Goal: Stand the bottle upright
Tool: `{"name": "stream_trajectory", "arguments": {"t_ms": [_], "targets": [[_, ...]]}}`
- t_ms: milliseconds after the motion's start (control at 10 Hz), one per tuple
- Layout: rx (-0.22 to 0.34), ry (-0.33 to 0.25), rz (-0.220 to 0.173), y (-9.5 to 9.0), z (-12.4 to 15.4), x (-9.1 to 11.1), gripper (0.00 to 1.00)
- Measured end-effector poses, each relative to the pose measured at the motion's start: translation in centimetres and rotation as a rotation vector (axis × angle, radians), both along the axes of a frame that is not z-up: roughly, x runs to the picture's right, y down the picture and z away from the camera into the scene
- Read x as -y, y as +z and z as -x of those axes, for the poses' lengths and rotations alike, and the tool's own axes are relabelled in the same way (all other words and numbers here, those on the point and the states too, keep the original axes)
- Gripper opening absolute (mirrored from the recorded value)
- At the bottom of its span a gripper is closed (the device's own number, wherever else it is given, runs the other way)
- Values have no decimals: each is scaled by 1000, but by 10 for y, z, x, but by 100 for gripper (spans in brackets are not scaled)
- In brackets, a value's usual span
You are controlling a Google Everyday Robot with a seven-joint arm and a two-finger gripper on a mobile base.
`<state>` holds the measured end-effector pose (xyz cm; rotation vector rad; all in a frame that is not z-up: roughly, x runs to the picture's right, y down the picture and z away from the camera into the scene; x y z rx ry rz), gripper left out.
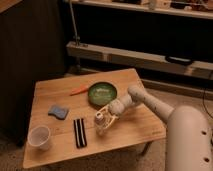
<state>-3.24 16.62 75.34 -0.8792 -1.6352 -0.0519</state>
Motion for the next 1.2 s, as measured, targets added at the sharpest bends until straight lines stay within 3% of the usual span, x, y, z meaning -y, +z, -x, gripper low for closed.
{"name": "stream_trajectory", "arguments": {"t_ms": [100,200,500,900,1000,1200], "targets": [[-3,-2,1,2,0,-2,76],[-6,-7,-4,2,0,-2,80],[-42,-55,-42,3,0,-3,80],[-92,-66,-38,14,-20,-14,80],[-107,-64,-53,18,-29,-16,80],[-122,-101,-133,18,-33,-11,80]]}}
